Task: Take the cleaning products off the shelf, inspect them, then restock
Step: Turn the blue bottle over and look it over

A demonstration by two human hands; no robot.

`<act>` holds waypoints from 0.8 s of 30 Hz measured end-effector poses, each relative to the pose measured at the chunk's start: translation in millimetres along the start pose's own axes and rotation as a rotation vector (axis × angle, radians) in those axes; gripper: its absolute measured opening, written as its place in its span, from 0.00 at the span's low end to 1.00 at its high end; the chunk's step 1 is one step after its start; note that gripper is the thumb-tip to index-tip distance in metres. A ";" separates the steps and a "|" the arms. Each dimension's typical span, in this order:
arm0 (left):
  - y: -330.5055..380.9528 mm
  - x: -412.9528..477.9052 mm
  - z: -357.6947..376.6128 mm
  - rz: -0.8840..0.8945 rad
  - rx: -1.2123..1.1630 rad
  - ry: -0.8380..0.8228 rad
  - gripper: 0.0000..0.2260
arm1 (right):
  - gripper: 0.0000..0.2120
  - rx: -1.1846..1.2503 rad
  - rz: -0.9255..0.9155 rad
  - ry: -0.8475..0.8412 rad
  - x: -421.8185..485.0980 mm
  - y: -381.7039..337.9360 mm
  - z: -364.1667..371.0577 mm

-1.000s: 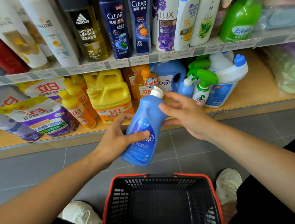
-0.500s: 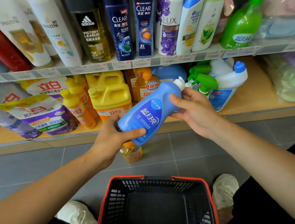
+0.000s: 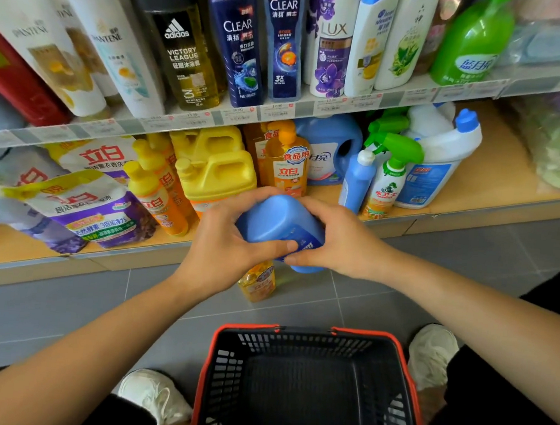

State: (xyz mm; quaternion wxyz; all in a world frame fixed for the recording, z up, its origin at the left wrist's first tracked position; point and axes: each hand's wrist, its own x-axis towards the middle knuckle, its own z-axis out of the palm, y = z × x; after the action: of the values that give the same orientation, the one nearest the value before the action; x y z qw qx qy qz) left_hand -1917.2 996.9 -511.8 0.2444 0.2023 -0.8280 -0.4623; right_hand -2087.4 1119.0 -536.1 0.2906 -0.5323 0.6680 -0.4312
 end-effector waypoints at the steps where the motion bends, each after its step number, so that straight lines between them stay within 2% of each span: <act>1: 1.1 -0.3 0.5 -0.003 -0.028 -0.028 0.25 | 0.26 0.019 -0.002 0.000 -0.8 1.1 1.3; 4: 2.2 -0.7 2.0 -0.071 -0.180 -0.059 0.16 | 0.23 0.059 0.004 -0.002 -4.0 2.8 4.6; 8: -0.1 0.3 4.8 -0.148 -0.234 0.002 0.04 | 0.28 0.011 -0.008 -0.020 -6.0 5.4 7.1; 14: -3.0 0.3 2.4 -0.128 -0.208 0.020 0.06 | 0.26 0.008 -0.002 -0.023 -7.9 6.9 11.0; 20: -5.6 -9.3 -0.5 0.152 0.054 -0.064 0.15 | 0.24 0.056 0.025 0.036 -3.6 9.5 7.6; 24: -10.1 -13.3 1.0 0.312 0.190 -0.010 0.15 | 0.25 0.104 0.023 0.060 -4.4 13.3 9.2</act>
State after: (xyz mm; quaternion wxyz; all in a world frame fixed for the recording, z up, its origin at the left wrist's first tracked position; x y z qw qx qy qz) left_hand -1906.0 1000.1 -523.9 0.2887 0.0912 -0.8905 -0.3396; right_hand -2084.6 1121.6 -552.4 0.3026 -0.4957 0.6592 -0.4776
